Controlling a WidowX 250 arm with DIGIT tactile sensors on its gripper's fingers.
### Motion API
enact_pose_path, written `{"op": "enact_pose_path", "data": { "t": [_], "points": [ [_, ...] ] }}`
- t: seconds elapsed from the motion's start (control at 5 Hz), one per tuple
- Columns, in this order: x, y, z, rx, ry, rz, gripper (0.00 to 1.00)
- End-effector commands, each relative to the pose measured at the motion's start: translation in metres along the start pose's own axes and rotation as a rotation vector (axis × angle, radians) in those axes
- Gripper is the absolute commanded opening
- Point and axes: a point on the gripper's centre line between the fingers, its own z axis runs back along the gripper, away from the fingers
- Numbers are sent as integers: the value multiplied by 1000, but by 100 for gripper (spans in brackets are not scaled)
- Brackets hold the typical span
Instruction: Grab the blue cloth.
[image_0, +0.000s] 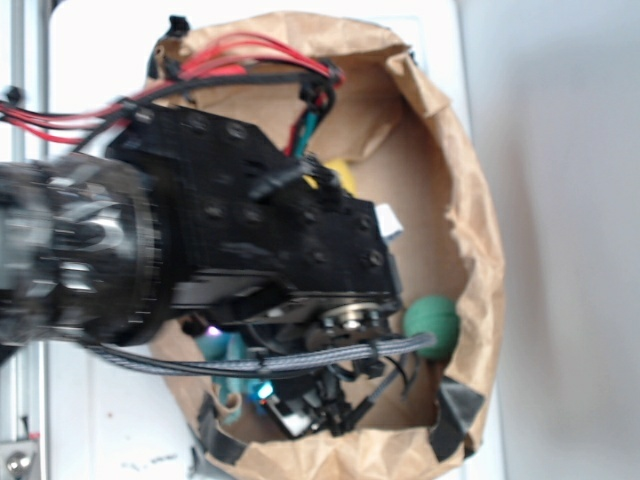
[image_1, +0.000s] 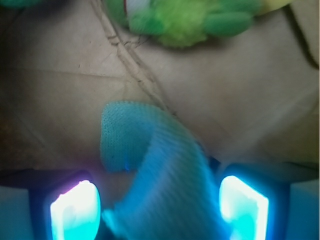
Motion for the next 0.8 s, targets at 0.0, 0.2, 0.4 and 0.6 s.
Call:
{"op": "enact_pose_path", "data": {
  "t": [0.0, 0.2, 0.4, 0.6],
  "points": [
    [28, -12, 7, -14, -4, -34, 0],
    [26, -8, 18, -21, -10, -41, 0],
    [22, -6, 33, -45, -20, -62, 0],
    [19, -4, 44, -51, -42, -79, 0]
  ]
}}
